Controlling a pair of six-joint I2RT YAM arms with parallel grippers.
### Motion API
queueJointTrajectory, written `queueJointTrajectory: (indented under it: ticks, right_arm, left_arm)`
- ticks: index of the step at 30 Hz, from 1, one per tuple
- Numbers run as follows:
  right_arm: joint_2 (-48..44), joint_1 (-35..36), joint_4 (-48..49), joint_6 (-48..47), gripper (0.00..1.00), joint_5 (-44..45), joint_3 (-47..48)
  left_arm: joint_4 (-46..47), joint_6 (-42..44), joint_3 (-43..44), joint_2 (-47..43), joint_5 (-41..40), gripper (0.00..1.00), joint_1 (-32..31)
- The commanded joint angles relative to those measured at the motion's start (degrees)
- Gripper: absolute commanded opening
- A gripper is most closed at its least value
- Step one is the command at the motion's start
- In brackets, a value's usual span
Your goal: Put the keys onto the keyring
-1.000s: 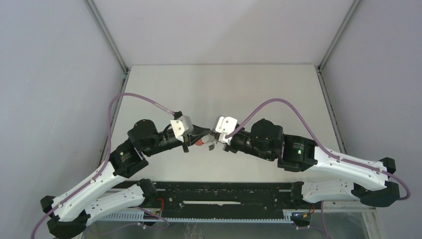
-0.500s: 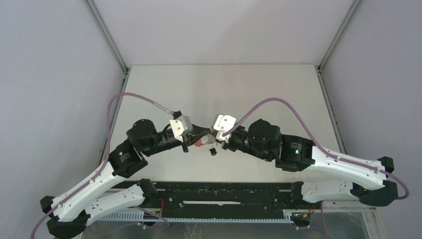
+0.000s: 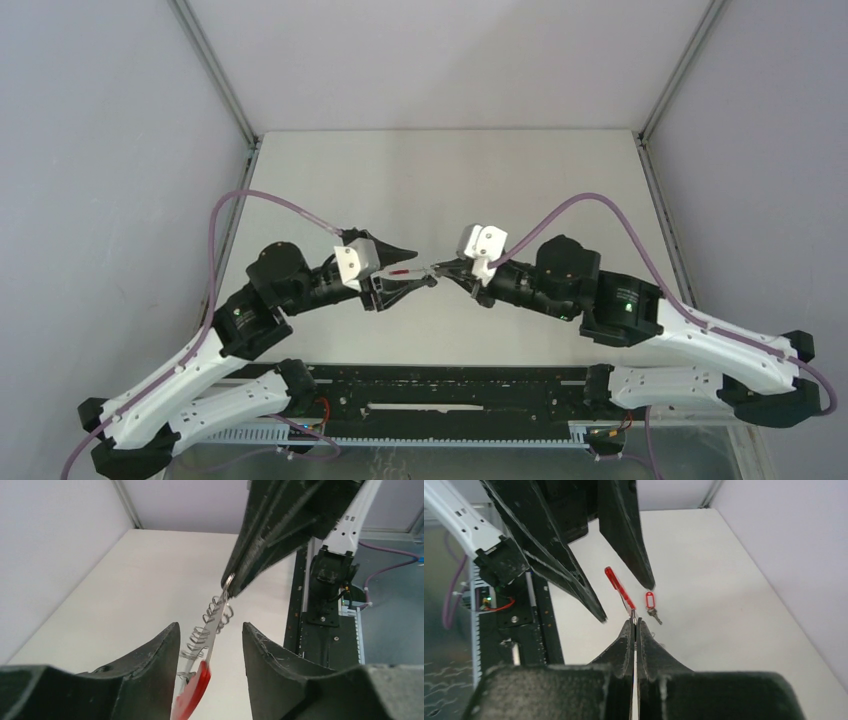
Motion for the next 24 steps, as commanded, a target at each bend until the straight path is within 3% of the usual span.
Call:
queueJointTrajectory:
  ticks: [1,7,12,16,24]
  right_arm:
    - [-4.9,-5.2,3.2,7.6,0.0,-13.5,-2.5]
    - [-7.3,-10.2,5.4,14.7,0.0,-26.5,-5.8]
    - [-6.9,-10.4,4.8,15.6,0.0,-32.5,-5.8]
    - [-6.6,-10.5,4.8,14.5,0.0,-37.1,-5.8]
    - [-3.1,-11.4,-0.9,11.6,0.0,-40.5,-1.7]
  left_arm:
    - [-1.4,2.7,4.7,-2.6,5.1,0.54,0.0]
    - [-3.5,9.6,5.0,-3.5,7.5,0.53,0.0]
    - [-4.0,7.7,8.0,-1.5,11.0,0.52,0.0]
    - [-7.3,7.3,10.7,-0.1,15.0,0.43,0.0]
    - [-21.6,11.6,16.0,4.5,25.1,0.35,0.1]
